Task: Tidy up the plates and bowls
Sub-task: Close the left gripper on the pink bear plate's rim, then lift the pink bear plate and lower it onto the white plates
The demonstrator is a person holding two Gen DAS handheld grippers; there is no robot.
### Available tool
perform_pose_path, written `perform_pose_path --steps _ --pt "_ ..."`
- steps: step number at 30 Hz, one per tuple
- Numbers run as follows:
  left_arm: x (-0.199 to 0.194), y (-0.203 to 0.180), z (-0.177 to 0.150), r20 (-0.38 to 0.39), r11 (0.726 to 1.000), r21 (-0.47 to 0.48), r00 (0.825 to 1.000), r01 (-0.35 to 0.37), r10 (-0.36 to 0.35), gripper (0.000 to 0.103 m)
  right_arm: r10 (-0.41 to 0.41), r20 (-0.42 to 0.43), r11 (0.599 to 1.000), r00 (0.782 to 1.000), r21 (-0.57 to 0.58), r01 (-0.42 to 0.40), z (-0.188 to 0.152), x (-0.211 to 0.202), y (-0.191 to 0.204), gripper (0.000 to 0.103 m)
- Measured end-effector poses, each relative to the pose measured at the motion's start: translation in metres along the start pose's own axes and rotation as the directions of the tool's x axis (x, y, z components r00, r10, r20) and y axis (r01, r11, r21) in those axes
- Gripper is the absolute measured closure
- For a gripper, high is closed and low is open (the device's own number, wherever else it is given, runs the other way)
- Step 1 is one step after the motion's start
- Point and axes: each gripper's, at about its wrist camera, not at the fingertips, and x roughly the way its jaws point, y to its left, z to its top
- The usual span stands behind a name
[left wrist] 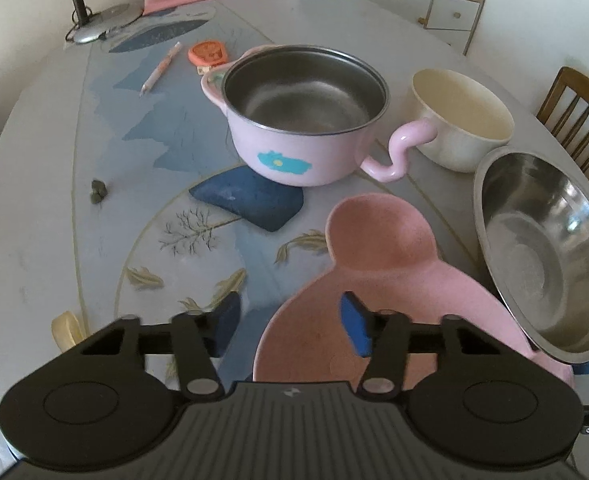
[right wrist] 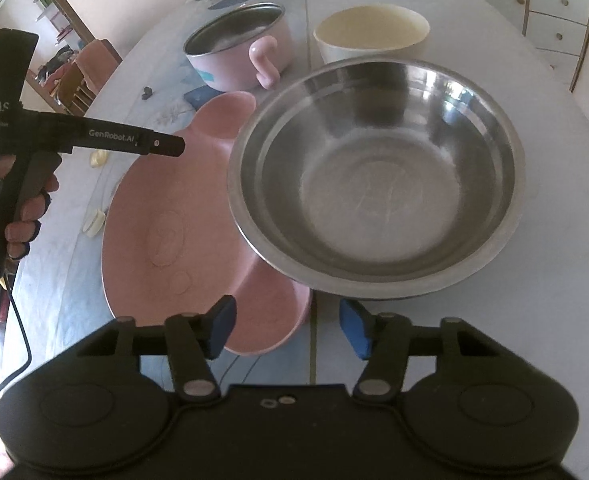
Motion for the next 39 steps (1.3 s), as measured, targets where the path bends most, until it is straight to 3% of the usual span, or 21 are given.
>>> perform_pose_path --steps 6,9,20,39 --pt "0.002 0.005 -0.003 -0.018 1.0 -0.022 1.0 0.01 -0.01 0.071 0.017 -0.018 1.0 1.0 0.022 -0.017 0.001 0.005 -0.001 0.068" --pt "0.003 0.007 -0.004 -0.028 0.999 -0.032 0.999 0.021 -0.022 0.077 0.011 -0.024 1.0 1.0 0.023 -0.01 0.002 0.007 0.0 0.069" --pt "-0.001 0.016 -0.008 -0.025 0.998 -0.066 0.999 0.024 -0.025 0.082 -0.013 -0.032 0.999 0.999 0.042 0.014 0.001 0.007 -0.004 0.091" --pt "-0.055 0.034 -0.03 0.023 0.991 -0.133 0.999 -0.023 0.027 0.084 0.05 -0.026 0.999 0.998 0.013 -0.05 0.002 -0.007 0.011 0.092"
